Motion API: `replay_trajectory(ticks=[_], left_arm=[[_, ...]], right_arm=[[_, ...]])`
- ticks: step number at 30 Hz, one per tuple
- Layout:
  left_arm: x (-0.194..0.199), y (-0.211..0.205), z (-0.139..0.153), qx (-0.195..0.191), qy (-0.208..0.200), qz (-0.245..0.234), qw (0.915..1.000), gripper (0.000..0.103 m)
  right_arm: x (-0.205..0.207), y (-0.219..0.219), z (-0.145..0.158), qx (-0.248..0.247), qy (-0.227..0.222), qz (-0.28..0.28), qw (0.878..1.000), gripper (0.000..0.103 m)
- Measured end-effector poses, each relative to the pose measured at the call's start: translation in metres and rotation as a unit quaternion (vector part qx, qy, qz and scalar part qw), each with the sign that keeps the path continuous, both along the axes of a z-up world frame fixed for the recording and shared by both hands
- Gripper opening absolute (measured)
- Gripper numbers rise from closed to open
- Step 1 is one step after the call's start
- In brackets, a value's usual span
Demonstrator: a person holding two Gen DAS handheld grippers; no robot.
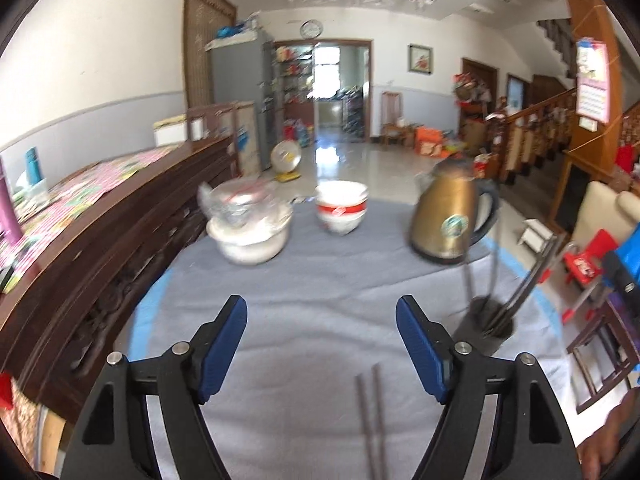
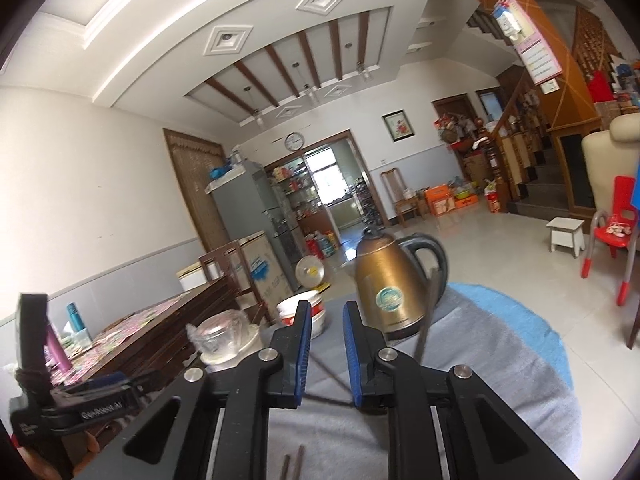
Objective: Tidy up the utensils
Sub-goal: 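Open both grippers above the holder cup to drop the chopsticks in, then move both grippers back to the last two chopsticks on the cloth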
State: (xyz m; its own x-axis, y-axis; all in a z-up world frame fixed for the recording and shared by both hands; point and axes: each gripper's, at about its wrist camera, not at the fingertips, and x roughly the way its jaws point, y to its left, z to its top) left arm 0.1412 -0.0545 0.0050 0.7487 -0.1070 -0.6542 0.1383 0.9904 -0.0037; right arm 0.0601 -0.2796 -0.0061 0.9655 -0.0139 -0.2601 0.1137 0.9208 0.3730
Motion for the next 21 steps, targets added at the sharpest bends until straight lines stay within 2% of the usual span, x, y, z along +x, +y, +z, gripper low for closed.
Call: replay_trajectory(ticks=[2,4,5,16,21], left_arm=[[-0.001,0.01,-0.01,0.015,0.013,0.011,0.9997,0.078],[-0.003,0.014,-0.018,0.031,0.018,0.017,0.9992,0.078],[-0.004,0.015,-0.02,0.037,0.018,0.018,0.999,0.078],[-0.004,0.023,-0.033,0.048,0.029,0.017,0.9983,0.078],[-0.001,0.027,-0.04,0.046,0.039,0.022,0.998,0.078]], right_arm=[[0.001,0.011,-0.002,-0.007,0.006,0.014,1.0,0.029],[0.002,0.02,-0.004,-0.012,0.01,0.028,0.999,0.043],[0.0,0.025,-0.005,-0.014,0.008,0.032,0.999,0.053],[0.0,0.049,-0.011,-0.039,0.015,0.058,0.997,0.051],[0.001,0.058,-0.023,-0.042,0.037,0.078,0.995,0.04]])
